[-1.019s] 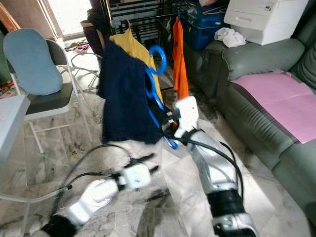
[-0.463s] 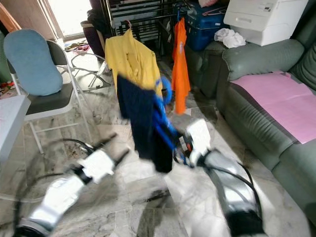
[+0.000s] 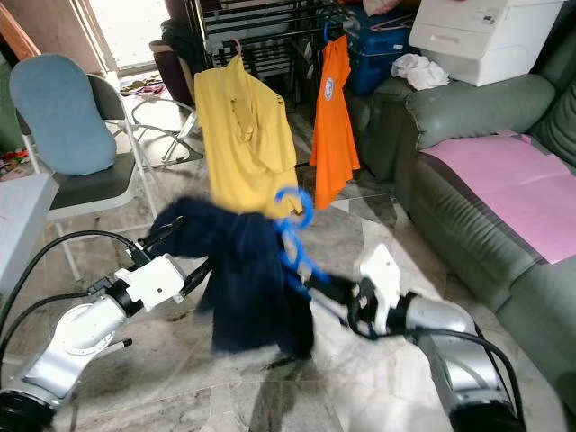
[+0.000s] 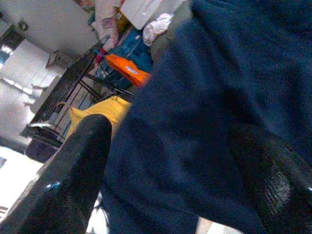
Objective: Hang hanger
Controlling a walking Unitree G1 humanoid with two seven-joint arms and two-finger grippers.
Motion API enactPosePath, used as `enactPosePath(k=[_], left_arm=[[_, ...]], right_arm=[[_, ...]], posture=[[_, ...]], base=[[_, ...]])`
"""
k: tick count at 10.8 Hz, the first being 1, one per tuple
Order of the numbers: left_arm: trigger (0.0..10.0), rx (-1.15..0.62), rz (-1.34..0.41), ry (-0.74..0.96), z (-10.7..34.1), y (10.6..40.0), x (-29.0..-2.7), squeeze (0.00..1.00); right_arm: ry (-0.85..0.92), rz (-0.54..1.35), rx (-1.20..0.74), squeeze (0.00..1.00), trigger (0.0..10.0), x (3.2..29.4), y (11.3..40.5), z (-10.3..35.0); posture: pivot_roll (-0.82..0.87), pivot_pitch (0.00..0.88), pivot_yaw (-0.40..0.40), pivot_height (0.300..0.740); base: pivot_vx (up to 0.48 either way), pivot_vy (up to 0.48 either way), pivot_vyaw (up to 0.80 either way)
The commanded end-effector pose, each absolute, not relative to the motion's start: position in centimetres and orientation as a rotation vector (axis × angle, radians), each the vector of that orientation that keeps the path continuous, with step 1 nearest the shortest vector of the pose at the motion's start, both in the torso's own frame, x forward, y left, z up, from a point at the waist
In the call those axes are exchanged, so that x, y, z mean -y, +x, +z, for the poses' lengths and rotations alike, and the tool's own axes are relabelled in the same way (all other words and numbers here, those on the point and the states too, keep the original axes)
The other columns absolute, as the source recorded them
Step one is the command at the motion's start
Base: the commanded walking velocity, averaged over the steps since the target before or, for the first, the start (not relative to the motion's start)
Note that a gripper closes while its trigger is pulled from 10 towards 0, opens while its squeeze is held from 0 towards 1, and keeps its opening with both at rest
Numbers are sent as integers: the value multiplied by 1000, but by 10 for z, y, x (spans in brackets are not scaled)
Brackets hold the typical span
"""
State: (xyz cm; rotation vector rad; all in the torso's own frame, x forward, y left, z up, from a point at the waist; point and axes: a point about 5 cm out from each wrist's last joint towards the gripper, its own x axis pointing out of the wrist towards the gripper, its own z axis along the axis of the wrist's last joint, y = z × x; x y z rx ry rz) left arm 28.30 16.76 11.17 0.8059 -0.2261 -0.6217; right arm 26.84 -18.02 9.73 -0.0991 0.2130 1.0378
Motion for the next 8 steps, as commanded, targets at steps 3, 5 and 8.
enactPosePath(k=[3, 5, 8], left_arm=[[10000, 198, -695, 874, 116, 286, -176, 1000], [10000, 161, -806, 886, 107, 279, -170, 1000], [10000, 101, -969, 892, 97, 271, -167, 1000]], right_arm=[[-221, 1167, -250, 0, 10000, 190, 265, 102], [-271, 1205, -255, 0, 10000, 193, 271, 108], [-329, 1291, -263, 0, 10000, 190, 276, 112]], posture=[[-117, 0, 100, 740], [-119, 0, 102, 740], [-117, 0, 102, 740]], base=[[0, 0, 0], [0, 0, 0], [0, 0, 0]])
